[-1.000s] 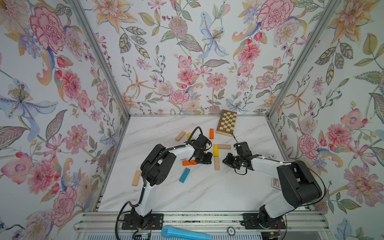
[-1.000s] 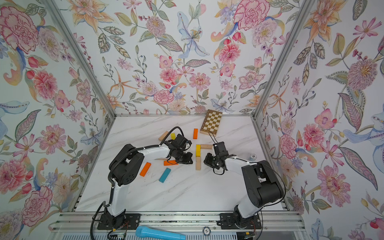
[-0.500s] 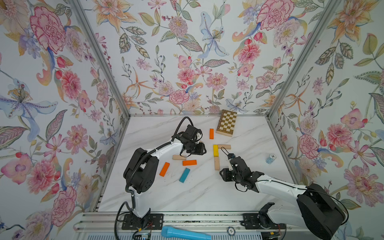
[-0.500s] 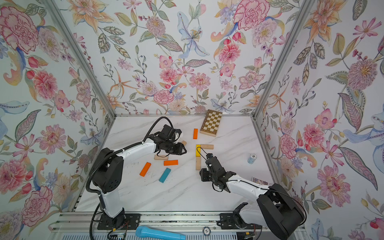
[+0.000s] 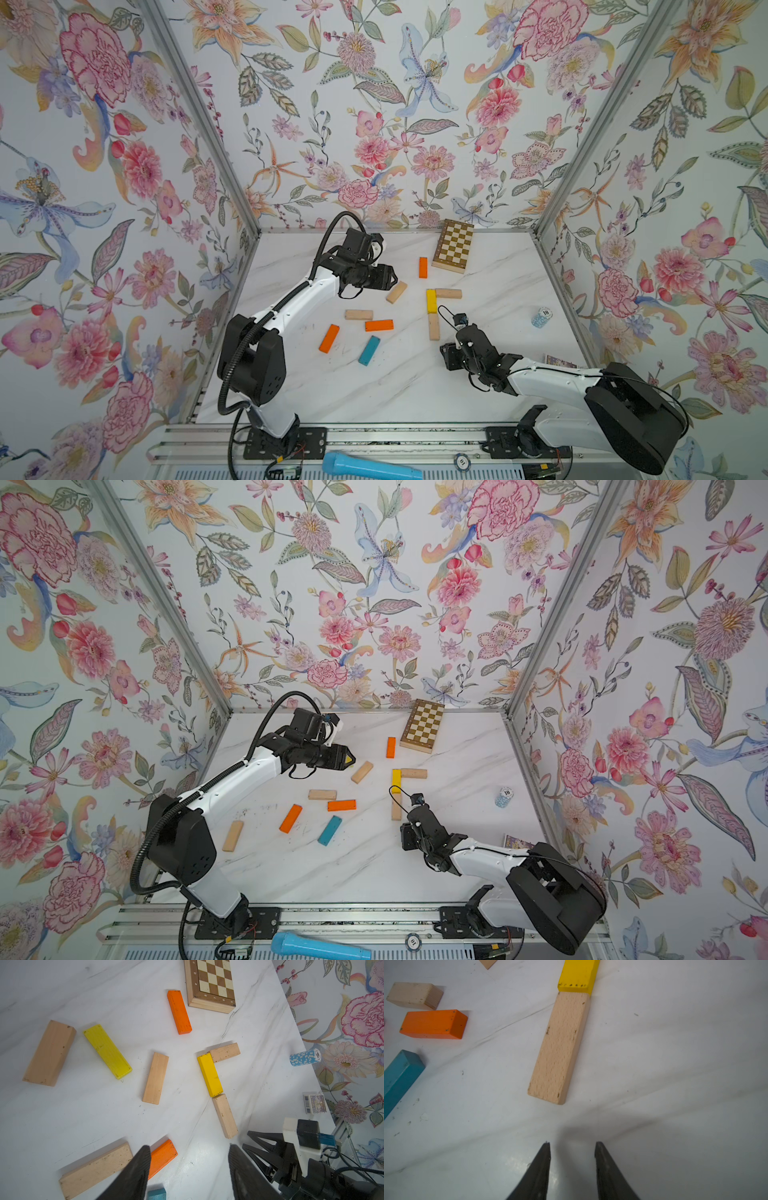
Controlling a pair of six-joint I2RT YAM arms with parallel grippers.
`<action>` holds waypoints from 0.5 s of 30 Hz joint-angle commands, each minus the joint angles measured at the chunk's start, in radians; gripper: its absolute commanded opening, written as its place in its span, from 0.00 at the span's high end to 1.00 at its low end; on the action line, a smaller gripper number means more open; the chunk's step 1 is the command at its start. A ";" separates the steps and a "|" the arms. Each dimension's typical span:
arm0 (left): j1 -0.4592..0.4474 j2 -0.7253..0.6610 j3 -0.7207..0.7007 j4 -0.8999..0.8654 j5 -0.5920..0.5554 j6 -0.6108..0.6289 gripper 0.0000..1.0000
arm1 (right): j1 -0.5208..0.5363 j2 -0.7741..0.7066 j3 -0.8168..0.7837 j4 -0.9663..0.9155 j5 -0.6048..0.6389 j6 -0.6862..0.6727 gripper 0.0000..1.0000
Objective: Assemble the number 6 with building blocks
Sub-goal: Assemble the building block at the center of the board.
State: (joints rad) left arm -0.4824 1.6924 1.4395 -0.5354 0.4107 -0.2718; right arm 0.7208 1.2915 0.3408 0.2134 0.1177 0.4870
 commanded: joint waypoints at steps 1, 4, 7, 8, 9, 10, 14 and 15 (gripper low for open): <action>0.023 -0.033 -0.010 -0.023 -0.011 0.042 0.36 | 0.006 0.048 -0.004 0.029 0.024 -0.015 0.63; 0.033 -0.040 -0.037 0.007 -0.015 0.050 0.36 | 0.006 0.082 0.008 0.033 0.024 -0.020 0.64; 0.034 -0.034 -0.050 0.014 -0.019 0.056 0.36 | 0.005 0.103 0.019 0.029 0.024 -0.024 0.65; 0.034 -0.036 -0.057 0.022 -0.018 0.057 0.36 | 0.006 0.108 0.022 0.029 0.021 -0.025 0.65; 0.034 -0.037 -0.066 0.030 -0.018 0.057 0.36 | 0.006 0.112 0.023 0.029 0.021 -0.024 0.66; 0.034 -0.039 -0.077 0.040 -0.018 0.054 0.36 | 0.006 0.116 0.024 0.028 0.019 -0.024 0.66; 0.034 -0.030 -0.086 0.043 -0.007 0.059 0.36 | 0.003 0.131 0.032 0.025 0.019 -0.024 0.66; 0.034 -0.028 -0.084 0.043 -0.006 0.059 0.36 | 0.002 0.134 0.032 0.027 0.020 -0.024 0.66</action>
State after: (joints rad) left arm -0.4541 1.6772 1.3640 -0.5117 0.4107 -0.2317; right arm 0.7204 1.3918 0.3744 0.3092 0.1398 0.4702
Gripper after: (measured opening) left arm 0.639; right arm 0.342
